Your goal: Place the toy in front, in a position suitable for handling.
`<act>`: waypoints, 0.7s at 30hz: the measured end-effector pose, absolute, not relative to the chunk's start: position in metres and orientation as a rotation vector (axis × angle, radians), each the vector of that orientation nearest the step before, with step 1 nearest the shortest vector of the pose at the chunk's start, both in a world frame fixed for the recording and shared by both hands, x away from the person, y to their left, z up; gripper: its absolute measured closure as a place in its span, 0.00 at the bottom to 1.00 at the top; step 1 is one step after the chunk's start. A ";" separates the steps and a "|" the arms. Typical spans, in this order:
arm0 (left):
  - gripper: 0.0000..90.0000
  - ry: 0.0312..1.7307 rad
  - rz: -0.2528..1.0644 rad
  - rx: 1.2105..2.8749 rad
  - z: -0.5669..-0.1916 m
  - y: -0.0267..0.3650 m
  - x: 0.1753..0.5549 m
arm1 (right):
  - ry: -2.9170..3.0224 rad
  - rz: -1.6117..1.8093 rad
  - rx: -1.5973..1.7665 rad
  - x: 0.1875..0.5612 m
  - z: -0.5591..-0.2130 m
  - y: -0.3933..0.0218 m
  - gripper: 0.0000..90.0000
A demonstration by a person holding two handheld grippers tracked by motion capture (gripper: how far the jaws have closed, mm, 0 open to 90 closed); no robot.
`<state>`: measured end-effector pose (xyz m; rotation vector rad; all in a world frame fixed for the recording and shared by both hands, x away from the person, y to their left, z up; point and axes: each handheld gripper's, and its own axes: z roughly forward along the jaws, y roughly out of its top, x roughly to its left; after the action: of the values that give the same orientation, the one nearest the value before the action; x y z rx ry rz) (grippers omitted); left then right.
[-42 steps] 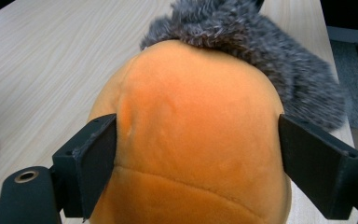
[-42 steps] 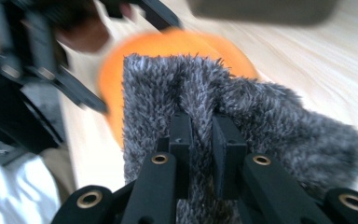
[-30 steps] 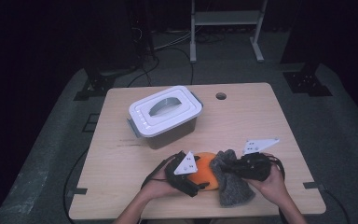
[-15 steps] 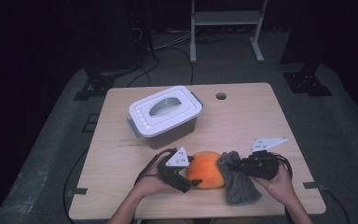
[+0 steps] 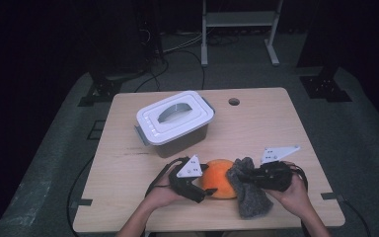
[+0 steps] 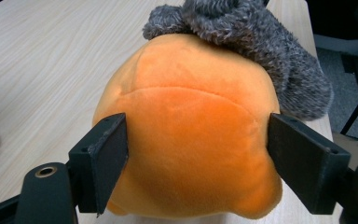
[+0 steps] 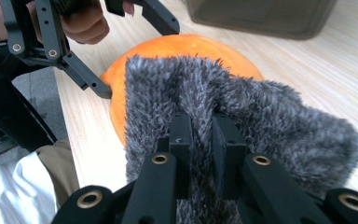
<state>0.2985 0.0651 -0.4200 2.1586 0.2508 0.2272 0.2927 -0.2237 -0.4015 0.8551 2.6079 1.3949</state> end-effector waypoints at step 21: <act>0.16 0.296 0.160 2.182 -0.421 0.062 0.301 | 2.707 1.322 0.686 0.281 -0.388 -0.196 0.88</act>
<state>0.3015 0.0621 -0.4215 2.1823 0.2962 0.1604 0.2810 -0.1964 -0.3877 0.6860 2.7069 1.3225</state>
